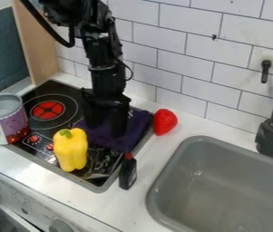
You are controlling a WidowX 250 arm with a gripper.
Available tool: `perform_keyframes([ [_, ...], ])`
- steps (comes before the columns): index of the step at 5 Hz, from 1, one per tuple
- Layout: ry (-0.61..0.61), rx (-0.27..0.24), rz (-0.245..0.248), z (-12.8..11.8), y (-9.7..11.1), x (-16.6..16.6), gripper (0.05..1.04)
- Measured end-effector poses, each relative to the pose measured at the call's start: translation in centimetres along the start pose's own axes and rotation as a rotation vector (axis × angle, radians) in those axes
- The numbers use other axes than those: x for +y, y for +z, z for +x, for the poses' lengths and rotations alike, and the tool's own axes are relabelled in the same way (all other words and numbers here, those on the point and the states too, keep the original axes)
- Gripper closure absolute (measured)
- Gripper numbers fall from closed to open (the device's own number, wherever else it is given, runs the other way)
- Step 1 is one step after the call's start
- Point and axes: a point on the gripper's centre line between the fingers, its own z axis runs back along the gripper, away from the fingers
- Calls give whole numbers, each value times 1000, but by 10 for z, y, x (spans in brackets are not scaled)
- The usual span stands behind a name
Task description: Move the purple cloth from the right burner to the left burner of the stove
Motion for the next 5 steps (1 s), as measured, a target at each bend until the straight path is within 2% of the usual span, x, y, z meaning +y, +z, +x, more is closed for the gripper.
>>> perform_keyframes([
  [1,14,55,47,-2,1,12,83],
  [2,49,110,114,-9,7,47,83],
  [3,112,130,130,-20,12,88,83],
  [4,177,139,123,-38,14,118,83],
  [5,186,135,126,-43,19,129,83],
])
